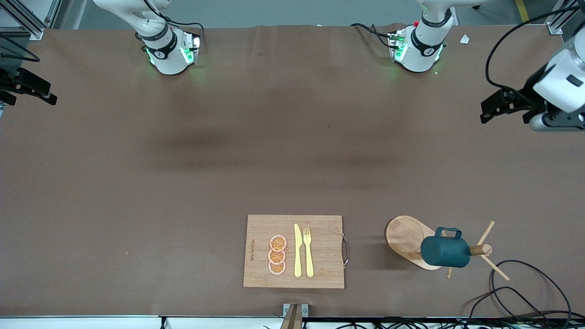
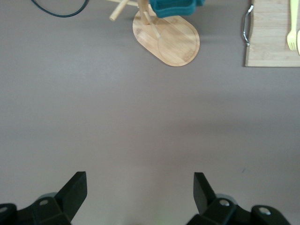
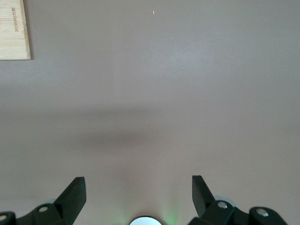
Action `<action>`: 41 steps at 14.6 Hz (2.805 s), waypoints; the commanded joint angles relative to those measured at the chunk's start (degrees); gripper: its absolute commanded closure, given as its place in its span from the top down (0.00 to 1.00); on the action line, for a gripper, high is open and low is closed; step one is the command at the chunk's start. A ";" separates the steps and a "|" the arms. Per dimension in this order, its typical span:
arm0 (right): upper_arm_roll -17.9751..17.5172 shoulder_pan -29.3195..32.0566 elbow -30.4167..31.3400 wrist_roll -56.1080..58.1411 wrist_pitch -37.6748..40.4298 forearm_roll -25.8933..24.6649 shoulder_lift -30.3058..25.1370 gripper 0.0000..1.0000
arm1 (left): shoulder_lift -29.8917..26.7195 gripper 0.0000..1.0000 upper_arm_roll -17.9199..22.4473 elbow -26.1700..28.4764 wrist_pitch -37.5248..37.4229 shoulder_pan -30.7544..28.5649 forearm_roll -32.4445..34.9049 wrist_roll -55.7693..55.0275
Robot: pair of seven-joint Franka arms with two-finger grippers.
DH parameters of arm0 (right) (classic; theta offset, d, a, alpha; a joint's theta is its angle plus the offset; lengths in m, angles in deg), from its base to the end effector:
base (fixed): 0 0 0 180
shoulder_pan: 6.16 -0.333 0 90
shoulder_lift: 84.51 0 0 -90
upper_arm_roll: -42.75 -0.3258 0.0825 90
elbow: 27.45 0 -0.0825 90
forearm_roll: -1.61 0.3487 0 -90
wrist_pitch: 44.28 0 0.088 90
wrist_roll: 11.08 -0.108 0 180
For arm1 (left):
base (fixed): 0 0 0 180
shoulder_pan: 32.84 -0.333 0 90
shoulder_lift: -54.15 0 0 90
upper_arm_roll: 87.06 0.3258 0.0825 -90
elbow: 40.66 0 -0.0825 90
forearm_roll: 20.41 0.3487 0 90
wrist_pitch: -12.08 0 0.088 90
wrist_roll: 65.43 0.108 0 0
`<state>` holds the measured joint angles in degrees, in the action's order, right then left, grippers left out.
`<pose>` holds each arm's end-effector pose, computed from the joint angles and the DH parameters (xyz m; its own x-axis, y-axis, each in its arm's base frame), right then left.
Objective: Transfer cup from left to right arm and place
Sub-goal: 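Reach the left gripper toward the teal mug on the wooden stand, then close the left gripper around the teal mug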
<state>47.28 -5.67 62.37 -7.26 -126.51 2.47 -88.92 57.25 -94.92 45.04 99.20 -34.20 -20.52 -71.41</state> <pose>0.4783 -0.0421 0.6615 0.9984 -0.0182 -0.0542 -0.0196 -0.9995 -0.0247 0.5284 -0.0581 0.6334 0.9995 -0.0091 -0.0296 -0.0090 -0.9999 0.0063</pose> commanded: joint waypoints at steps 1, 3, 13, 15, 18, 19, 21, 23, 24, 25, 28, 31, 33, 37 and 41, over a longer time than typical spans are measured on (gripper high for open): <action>-0.23 0.47 0.00 -0.05 0.05 -0.60 -0.16 1.00 | 4.80 1.00 -0.06 -3.52 0.85 -1.53 -1.47 -3.23; -0.23 0.30 0.18 -0.05 0.05 -1.30 -0.16 1.00 | 6.82 1.00 -0.06 -3.70 4.27 -1.98 -3.76 -10.86; -0.49 -0.14 0.18 -0.05 0.14 -1.30 -0.16 1.00 | 18.95 1.00 -0.76 -6.87 20.09 -0.04 -3.67 -42.43; -0.49 -0.14 0.09 -0.05 0.14 -1.30 -0.16 1.00 | 20.88 1.00 -0.76 -6.87 22.82 -0.04 -3.76 -49.10; -0.49 -0.14 0.09 -0.05 0.14 -1.30 -0.16 1.00 | 24.22 1.00 -0.76 -6.87 26.61 0.05 -3.76 -57.55; -0.49 -0.14 0.09 -0.05 0.05 -1.30 -0.16 1.00 | 25.10 1.00 -0.76 -6.87 27.31 0.05 -3.85 -58.96; -0.49 -0.14 0.09 -0.05 0.05 -1.30 -0.16 1.00 | 26.16 1.00 -0.85 -6.87 29.94 -0.13 -5.77 -63.17; -0.49 -0.14 0.09 -0.05 0.05 -1.30 -0.16 1.00 | 26.69 1.00 -0.76 -6.96 32.75 -0.13 -7.71 -65.83; -0.49 -0.14 0.09 -0.05 0.05 -1.30 -0.16 1.00 | 26.69 1.00 -0.85 -6.96 33.11 -0.13 -7.80 -65.92; -0.49 -0.14 0.09 -0.05 0.05 -1.30 -0.16 1.00 | 26.69 1.00 -0.85 -6.96 33.20 -0.13 -7.80 -65.83; -0.49 -0.14 0.09 -0.05 -0.04 -1.30 -0.07 1.00 | 26.17 1.00 -0.76 -6.87 34.43 -0.39 -12.78 -69.59; -0.49 -0.14 0.09 -0.05 -0.04 -1.30 -0.07 1.00 | 26.60 1.00 -0.67 -7.04 39.25 -0.04 -14.92 -74.79; -0.49 -0.14 0.09 -0.05 -0.04 -1.30 -0.07 1.00 | 27.57 1.00 -0.67 -7.39 43.47 -0.65 -15.10 -75.68; -0.49 -0.14 0.09 -0.05 -0.04 -1.30 -0.07 1.00 | 30.11 1.00 -0.76 -9.68 45.24 -1.01 -15.97 -75.50; -0.49 -0.14 0.09 -0.05 0.05 -1.30 -0.07 1.00 | 32.14 1.00 -0.76 -9.77 48.32 -0.92 -17.65 -75.41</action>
<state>46.98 -5.79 62.38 -7.23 -126.50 1.66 -88.84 87.84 -95.64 37.26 146.72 -35.32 -37.30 -146.50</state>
